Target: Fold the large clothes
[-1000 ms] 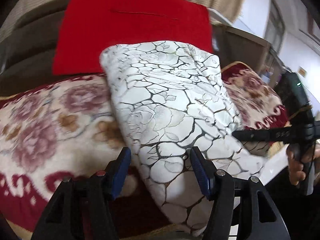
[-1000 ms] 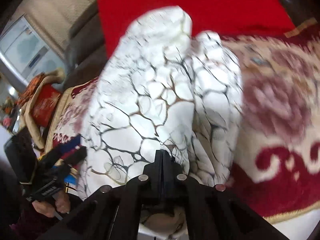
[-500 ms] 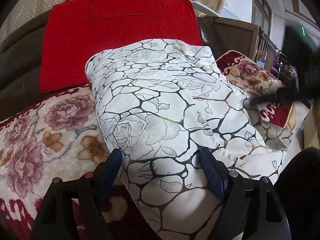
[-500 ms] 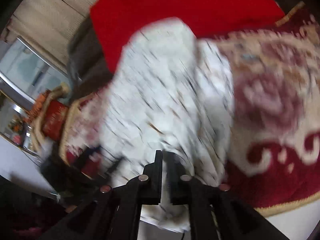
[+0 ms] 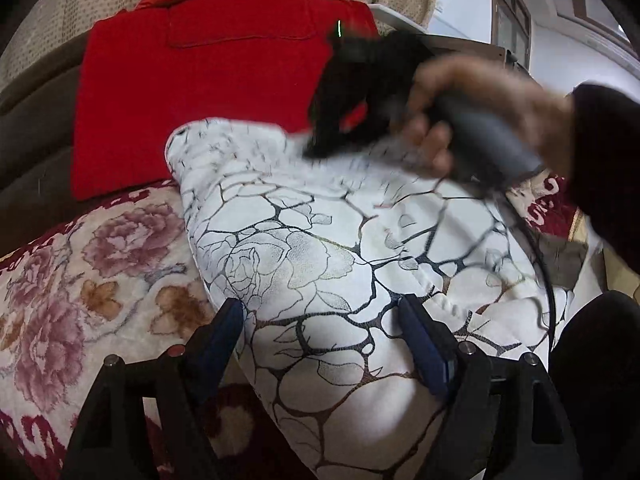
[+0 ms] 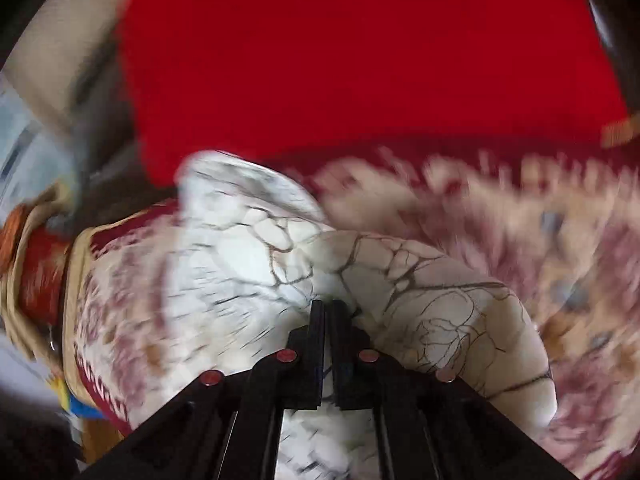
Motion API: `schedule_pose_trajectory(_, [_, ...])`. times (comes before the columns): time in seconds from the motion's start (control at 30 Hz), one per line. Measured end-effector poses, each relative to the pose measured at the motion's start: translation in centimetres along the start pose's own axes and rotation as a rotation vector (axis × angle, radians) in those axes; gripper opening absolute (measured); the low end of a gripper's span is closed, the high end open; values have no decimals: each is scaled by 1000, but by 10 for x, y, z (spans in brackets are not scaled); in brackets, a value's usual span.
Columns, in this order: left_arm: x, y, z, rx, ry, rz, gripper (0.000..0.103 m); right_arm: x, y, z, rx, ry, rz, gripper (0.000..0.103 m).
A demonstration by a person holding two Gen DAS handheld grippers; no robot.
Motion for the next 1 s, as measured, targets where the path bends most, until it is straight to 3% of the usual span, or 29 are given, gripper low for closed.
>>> schedule_pose_trajectory(0.07, [1, 1, -1, -15, 9, 6, 80, 0, -9, 9, 81, -59, -11, 1])
schedule_pose_trajectory(0.13, [0, 3, -1, -26, 13, 1, 80, -1, -1, 12, 100, -73, -1, 1])
schedule_pose_trajectory(0.3, [-4, 18, -7, -79, 111, 14, 81, -22, 58, 10, 144, -41, 71, 8])
schedule_pose_trajectory(0.4, [-1, 35, -10, -64, 110, 62, 81, -54, 101, 4, 176, 38, 113, 8])
schedule_pose_trajectory(0.47, [0, 41, -8, -50, 92, 78, 81, -81, 118, -11, 141, 94, 132, 8])
schedule_pose_trajectory(0.57, [-6, 37, -8, 8, 63, 46, 81, -128, 142, -14, 117, 153, 158, 8])
schedule_pose_trajectory(0.67, [-15, 23, -10, 26, 90, -2, 83, -166, 135, -1, 79, 133, 143, 9])
schedule_pose_trajectory(0.73, [-15, 18, -13, 20, 122, -22, 86, -187, 106, 16, -2, 119, 94, 6])
schedule_pose_trajectory(0.77, [-15, 15, -13, 27, 124, -33, 86, -193, 93, 22, 2, 114, 89, 6])
schedule_pose_trajectory(0.87, [-15, 15, -10, 66, 103, -25, 86, -195, 87, 29, 53, 82, 119, 5])
schedule_pose_trajectory(1.0, [-15, 16, -12, 70, 109, -24, 87, -181, 103, 27, 67, 51, 49, 6])
Point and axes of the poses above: each gripper's, at about its wrist camera, not at the fingertips, and y roughly against the way its jaws point, z to its right, x to its top, the point moved 7 cm from there along -y, roughly the way its jaws point, and after that the axes turned 10 degrees about -x, right-handed, at the moved point
